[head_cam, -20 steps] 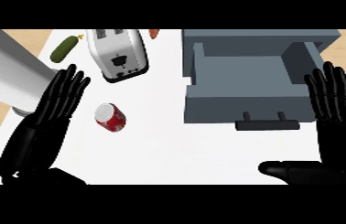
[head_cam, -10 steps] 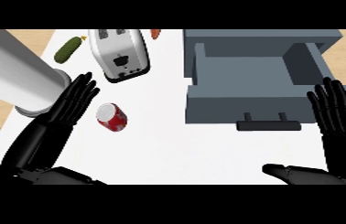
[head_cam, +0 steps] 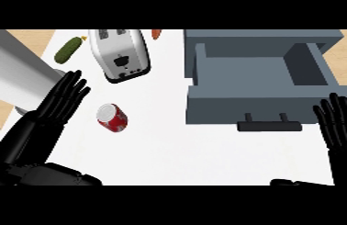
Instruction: Pick up the can, place it into the drawer and close the drawer
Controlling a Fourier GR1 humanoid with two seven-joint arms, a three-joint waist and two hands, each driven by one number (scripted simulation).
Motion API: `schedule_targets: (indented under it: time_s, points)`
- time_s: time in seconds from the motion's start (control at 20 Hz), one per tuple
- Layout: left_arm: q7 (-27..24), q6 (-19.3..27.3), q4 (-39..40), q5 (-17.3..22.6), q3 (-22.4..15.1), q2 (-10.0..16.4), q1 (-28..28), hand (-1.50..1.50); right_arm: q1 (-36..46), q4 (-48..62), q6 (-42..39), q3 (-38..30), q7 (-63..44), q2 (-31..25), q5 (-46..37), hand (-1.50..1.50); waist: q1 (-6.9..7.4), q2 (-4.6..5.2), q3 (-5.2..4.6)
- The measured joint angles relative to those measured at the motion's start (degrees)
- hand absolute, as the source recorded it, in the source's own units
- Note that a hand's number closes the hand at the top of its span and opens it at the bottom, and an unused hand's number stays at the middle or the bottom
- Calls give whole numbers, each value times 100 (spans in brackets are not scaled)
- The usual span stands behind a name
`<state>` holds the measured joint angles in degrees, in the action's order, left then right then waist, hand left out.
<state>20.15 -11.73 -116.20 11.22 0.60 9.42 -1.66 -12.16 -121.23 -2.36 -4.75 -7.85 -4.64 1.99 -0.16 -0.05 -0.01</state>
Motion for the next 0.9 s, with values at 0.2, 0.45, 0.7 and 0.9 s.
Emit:
schedule_targets:
  time_s: [0.2,0.45,0.7,0.9]
  points:
    - [-74,32,287,-164,11,-98,-91,-150,-73,86,-82,-1,149,63,-61,-150,-1,1,1]
    - [-465,-71,823,-293,127,-146,-191,-150,-225,122,-280,-207,326,40,55,-150,-5,2,0]
    - [-894,-72,1493,-566,98,-257,-414,-150,-218,252,-366,-326,485,79,70,-150,-8,4,0]
    - [-1188,-130,1831,-650,172,-257,-420,-150,-177,341,-460,-476,521,36,110,-150,-4,4,1]
